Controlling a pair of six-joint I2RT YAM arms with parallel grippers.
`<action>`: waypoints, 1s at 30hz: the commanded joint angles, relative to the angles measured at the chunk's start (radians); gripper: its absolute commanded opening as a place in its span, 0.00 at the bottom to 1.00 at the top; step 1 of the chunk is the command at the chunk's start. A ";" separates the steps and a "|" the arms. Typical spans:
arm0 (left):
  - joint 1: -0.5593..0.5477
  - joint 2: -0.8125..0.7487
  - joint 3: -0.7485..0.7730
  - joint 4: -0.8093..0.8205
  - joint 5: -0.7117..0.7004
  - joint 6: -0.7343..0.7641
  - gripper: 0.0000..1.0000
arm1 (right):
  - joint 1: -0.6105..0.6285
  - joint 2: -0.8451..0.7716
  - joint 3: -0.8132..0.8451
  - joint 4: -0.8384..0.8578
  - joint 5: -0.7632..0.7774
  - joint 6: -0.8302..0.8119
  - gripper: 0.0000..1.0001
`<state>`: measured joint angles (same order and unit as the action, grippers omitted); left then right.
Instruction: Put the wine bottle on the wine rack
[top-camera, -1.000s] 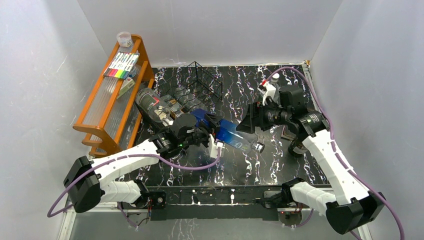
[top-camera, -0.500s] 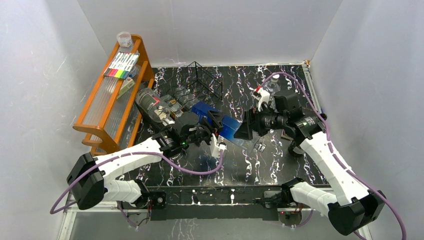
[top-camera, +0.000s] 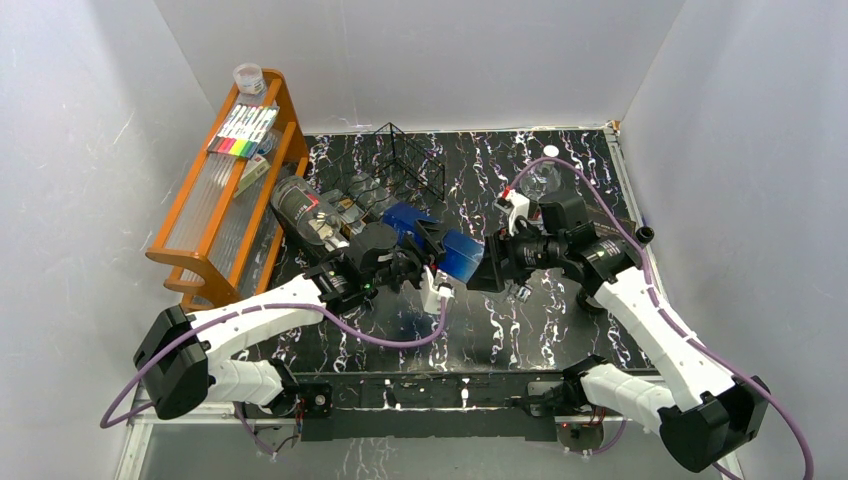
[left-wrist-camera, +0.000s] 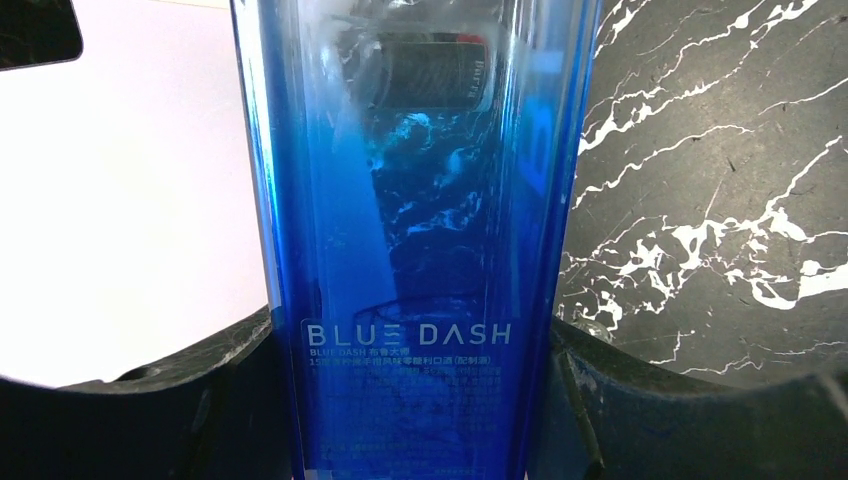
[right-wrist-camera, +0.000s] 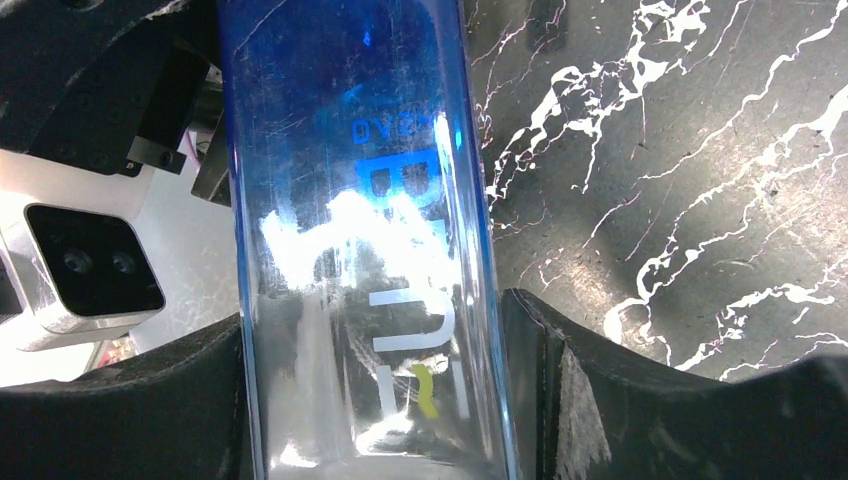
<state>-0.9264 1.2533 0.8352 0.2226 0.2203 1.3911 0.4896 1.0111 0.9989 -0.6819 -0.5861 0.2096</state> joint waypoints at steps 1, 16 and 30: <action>-0.006 -0.041 0.104 0.138 0.031 -0.012 0.20 | 0.010 0.017 0.017 0.052 0.001 -0.011 0.65; -0.003 0.013 0.155 0.029 -0.150 -0.224 0.91 | 0.014 -0.085 -0.003 0.141 0.188 0.029 0.00; 0.001 -0.108 0.071 0.041 -0.169 -0.466 0.98 | 0.014 -0.157 -0.039 0.190 0.336 0.064 0.00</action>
<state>-0.9298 1.2606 0.9199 0.1879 0.0582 1.0294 0.5098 0.8963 0.9447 -0.6437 -0.2852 0.2752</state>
